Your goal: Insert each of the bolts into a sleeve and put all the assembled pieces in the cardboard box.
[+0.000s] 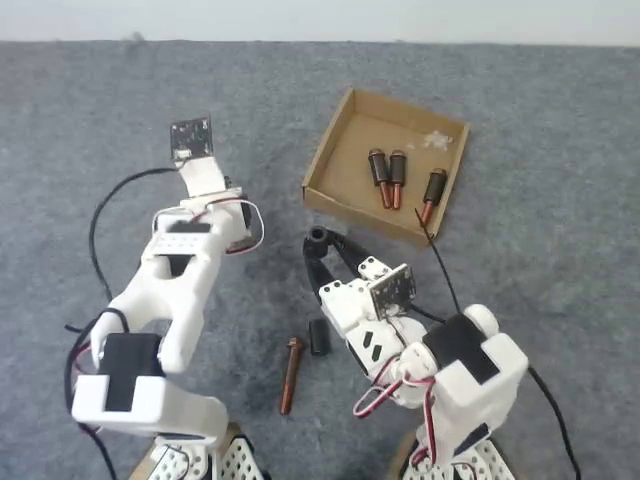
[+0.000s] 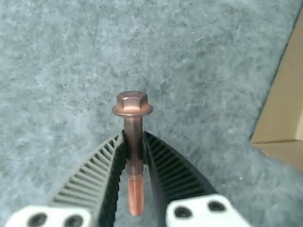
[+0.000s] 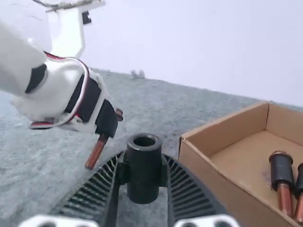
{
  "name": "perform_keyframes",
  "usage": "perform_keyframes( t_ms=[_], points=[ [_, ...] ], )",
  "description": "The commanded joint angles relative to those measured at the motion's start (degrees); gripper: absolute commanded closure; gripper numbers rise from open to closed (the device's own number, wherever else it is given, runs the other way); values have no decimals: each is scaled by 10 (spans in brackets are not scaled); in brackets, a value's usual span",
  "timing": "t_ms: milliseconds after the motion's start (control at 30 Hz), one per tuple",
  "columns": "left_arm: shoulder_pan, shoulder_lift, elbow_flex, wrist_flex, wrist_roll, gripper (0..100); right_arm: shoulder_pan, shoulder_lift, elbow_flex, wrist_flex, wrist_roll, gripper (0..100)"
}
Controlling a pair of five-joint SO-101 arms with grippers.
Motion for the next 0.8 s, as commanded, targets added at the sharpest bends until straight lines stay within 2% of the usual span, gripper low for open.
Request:
perform_keyframes(
  t_ms=[0, 200, 333, 500, 567, 767],
  points=[
    [13, -40, 24, -73, 4, 988, -2, 38, -31, -6, 4, 992],
    [47, -52, 79, -181, 4, 988, -7, 149, -62, -116, 9, 992],
    [74, -75, 145, -300, 4, 988, -13, 160, -66, -124, 10, 992],
    [107, -177, 262, -453, 4, 988, -11, 160, -69, -124, 10, 992],
    [131, -232, 292, -440, 4, 988, -11, 160, -69, -124, 10, 992],
    [157, -419, 321, -312, 5, 988, -10, 160, -69, -124, 10, 992]
  ],
)
